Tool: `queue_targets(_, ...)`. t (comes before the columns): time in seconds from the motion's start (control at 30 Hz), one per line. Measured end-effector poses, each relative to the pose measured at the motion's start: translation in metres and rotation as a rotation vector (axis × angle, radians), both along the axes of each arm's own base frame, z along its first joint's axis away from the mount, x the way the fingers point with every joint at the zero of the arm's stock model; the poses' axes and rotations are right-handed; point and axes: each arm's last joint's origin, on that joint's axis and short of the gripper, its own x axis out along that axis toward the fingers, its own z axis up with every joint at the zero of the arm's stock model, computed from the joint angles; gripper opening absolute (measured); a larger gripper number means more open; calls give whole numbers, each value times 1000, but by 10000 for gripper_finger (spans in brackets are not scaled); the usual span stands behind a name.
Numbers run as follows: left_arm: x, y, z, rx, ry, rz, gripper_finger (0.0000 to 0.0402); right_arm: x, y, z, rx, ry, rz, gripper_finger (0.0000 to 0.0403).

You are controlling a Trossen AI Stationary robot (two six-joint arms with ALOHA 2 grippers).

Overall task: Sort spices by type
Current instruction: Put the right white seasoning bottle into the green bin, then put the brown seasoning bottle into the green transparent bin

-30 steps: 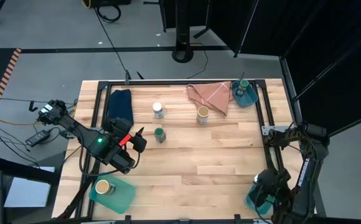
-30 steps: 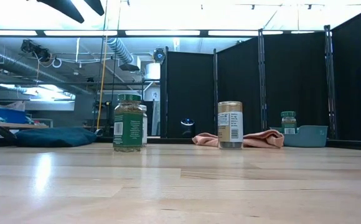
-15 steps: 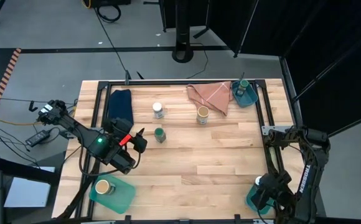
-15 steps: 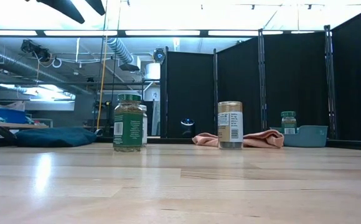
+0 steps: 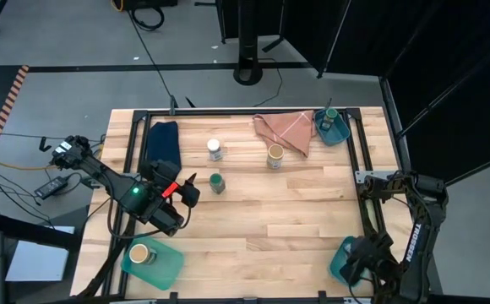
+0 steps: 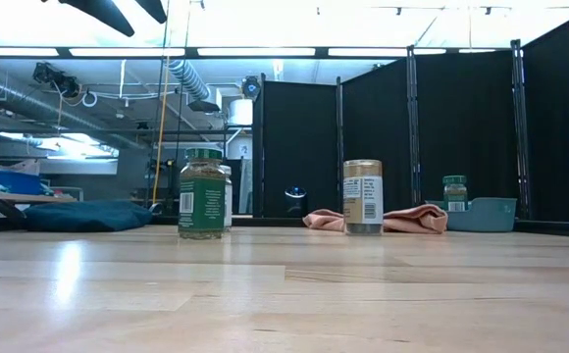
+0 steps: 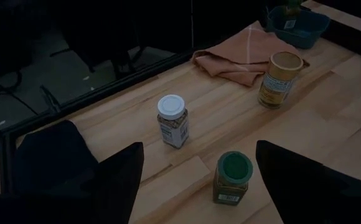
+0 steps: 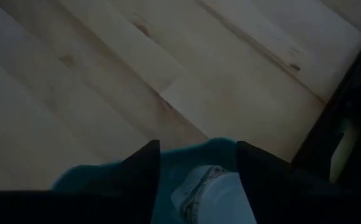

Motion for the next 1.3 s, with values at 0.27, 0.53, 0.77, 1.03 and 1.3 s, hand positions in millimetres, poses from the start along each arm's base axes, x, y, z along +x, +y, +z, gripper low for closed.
queue_targets(0.27,0,0,0,3,5,0,314,2,2,-1,19,11,24,198)
queue_targets(0.53,0,0,0,4,6,0,314,7,-13,20,43,3,21,200)
queue_targets(0.77,0,0,0,4,6,0,314,29,-41,53,22,-195,98,210)
queue_targets(1.03,0,0,0,4,6,0,314,78,-92,74,-167,-171,188,240)
queue_targets(1.3,-1,0,-1,-20,21,0,314,126,-143,77,-291,-95,127,274)
